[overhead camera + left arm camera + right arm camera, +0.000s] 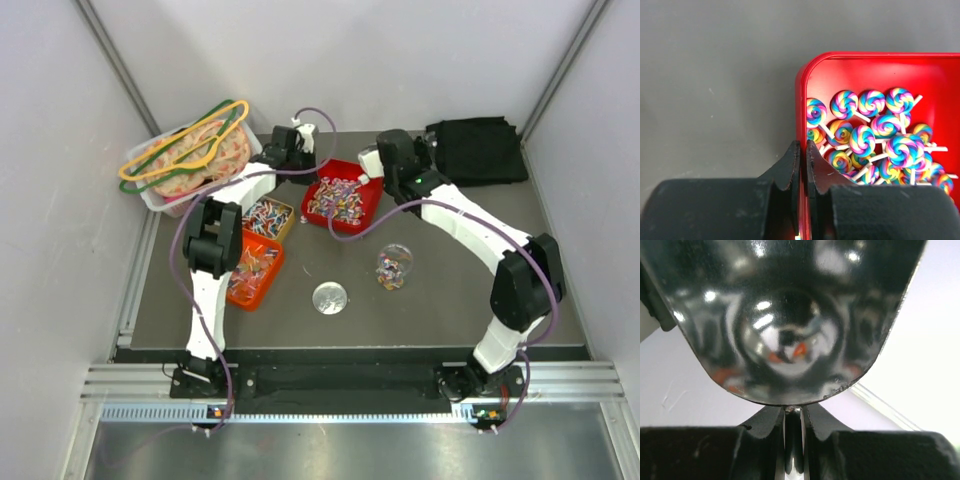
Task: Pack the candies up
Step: Adjust the storage box at the center of the board.
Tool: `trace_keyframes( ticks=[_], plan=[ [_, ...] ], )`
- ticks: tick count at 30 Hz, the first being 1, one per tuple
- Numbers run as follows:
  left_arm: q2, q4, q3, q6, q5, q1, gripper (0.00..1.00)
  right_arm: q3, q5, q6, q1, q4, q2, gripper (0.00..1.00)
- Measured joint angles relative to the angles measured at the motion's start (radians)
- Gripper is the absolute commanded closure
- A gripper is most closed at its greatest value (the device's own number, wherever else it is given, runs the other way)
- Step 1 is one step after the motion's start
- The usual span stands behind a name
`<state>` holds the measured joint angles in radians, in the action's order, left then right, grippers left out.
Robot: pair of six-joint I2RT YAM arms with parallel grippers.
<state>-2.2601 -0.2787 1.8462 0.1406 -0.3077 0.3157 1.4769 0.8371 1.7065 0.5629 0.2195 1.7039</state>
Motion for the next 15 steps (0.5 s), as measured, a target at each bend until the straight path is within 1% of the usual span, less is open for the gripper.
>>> trace_keyframes(
  ticks=[7, 15],
  plan=[
    [0.015, -0.047, 0.003, -0.078, 0.114, 0.045, 1.0, -0.075, 0.019, 0.125, 0.037, -0.112, 0.057, 1.0],
    [0.027, -0.081, 0.003, -0.114, 0.18, 0.064, 1.0, -0.079, 0.027, 0.241, 0.05, -0.206, 0.211, 1.0]
  ],
)
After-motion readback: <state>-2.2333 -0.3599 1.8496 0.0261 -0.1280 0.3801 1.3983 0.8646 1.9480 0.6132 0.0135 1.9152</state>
